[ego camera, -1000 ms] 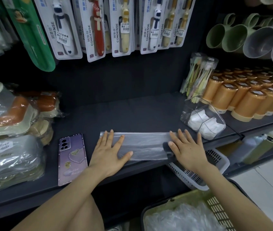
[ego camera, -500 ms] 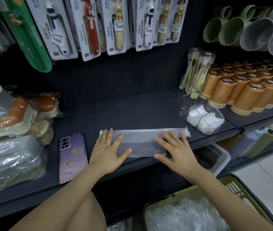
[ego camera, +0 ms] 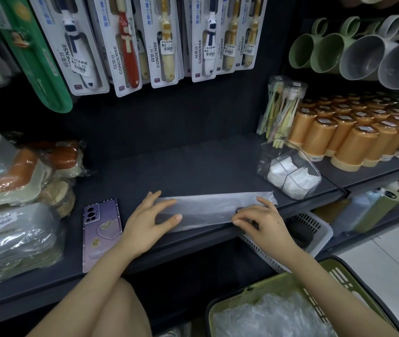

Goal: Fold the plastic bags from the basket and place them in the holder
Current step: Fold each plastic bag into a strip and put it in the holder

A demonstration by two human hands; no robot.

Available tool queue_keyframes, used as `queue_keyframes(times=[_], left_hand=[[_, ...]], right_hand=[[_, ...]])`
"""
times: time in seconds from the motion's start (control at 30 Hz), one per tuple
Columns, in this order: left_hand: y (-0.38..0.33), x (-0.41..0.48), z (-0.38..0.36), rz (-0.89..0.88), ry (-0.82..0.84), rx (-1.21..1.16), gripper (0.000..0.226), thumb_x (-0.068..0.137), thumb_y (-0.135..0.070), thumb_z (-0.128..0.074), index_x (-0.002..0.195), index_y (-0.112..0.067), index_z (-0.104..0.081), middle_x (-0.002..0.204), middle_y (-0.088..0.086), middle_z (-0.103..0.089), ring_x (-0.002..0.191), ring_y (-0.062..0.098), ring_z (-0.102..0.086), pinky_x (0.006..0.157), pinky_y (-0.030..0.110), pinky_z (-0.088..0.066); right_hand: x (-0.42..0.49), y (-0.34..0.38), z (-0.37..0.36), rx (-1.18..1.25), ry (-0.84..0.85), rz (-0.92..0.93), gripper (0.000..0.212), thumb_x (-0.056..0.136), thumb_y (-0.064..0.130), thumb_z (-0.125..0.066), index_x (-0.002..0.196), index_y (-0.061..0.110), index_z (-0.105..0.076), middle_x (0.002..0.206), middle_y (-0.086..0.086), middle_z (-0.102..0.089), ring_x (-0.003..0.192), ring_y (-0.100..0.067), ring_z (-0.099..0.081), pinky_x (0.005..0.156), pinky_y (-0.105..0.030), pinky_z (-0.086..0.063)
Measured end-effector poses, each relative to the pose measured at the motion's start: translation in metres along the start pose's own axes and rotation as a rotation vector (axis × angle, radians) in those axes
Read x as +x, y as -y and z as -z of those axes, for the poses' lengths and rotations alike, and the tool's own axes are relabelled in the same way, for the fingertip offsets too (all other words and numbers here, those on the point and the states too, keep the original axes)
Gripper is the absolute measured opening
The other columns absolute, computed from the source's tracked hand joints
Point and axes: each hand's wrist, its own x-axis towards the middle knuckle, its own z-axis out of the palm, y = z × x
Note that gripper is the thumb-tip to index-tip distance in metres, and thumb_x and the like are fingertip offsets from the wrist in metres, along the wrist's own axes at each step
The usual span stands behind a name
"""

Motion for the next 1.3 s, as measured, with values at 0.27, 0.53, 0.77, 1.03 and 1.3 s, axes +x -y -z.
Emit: queue_keyframes(times=[0.27, 0.53, 0.77, 1.03, 1.3], left_hand=[[-0.001, -0.005, 0.007, -0.100, 0.063, 0.000, 0.048, 0.058, -0.072, -0.051, 0.094, -0.042, -0.062, 0.101, -0.031, -0.057, 0.104, 0.001, -0.052, 0.090, 0.007, -0.033], [0.008, 0.005, 0.008, 0.184, -0.102, -0.408, 0.023, 0.094, -0.028, -0.061, 0.083, -0.010, -0.071, 0.082, -0.001, -0.072, 0.081, 0.008, -0.061, 0.081, 0.029, -0.043], [-0.001, 0.020, -0.001, 0.265, -0.304, -0.221, 0.021, 0.096, -0.018, -0.053, 0.091, -0.001, -0.065, 0.089, 0.011, -0.068, 0.088, 0.029, -0.061, 0.073, 0.035, -0.041], [-0.006, 0.021, 0.000, 0.397, -0.410, -0.165, 0.020, 0.095, -0.025, -0.054, 0.108, -0.012, -0.059, 0.095, 0.009, -0.068, 0.093, 0.031, -0.060, 0.071, 0.032, -0.039], [-0.015, 0.019, -0.012, -0.046, -0.479, 0.518, 0.038, 0.081, -0.024, -0.047, 0.107, -0.006, -0.067, 0.103, 0.020, -0.062, 0.089, 0.039, -0.060, 0.080, 0.044, -0.043]], right_hand=[[0.034, 0.015, 0.021, 0.383, 0.255, -0.388, 0.017, 0.092, 0.015, -0.061, 0.077, 0.022, -0.064, 0.074, 0.011, -0.069, 0.076, 0.002, -0.063, 0.074, -0.013, -0.044], [0.060, 0.002, 0.004, 0.366, 0.309, -0.610, 0.019, 0.092, 0.010, -0.057, 0.075, 0.016, -0.065, 0.050, 0.008, -0.058, 0.044, -0.002, -0.049, 0.052, -0.018, -0.039], [0.064, 0.004, -0.004, 0.347, 0.219, -0.699, 0.050, 0.093, 0.049, -0.053, 0.074, 0.004, -0.061, 0.061, -0.007, -0.063, 0.067, -0.020, -0.062, 0.076, -0.035, -0.048], [0.062, 0.004, -0.010, 0.174, 0.226, -0.735, 0.011, 0.083, 0.033, -0.070, 0.078, 0.023, -0.068, 0.064, 0.005, -0.068, 0.079, -0.014, -0.066, 0.076, -0.031, -0.050], [0.067, 0.011, -0.013, 0.014, 0.237, -0.719, 0.010, 0.084, 0.034, -0.065, 0.079, 0.026, -0.066, 0.086, 0.009, -0.068, 0.083, -0.012, -0.061, 0.067, -0.025, -0.039]])
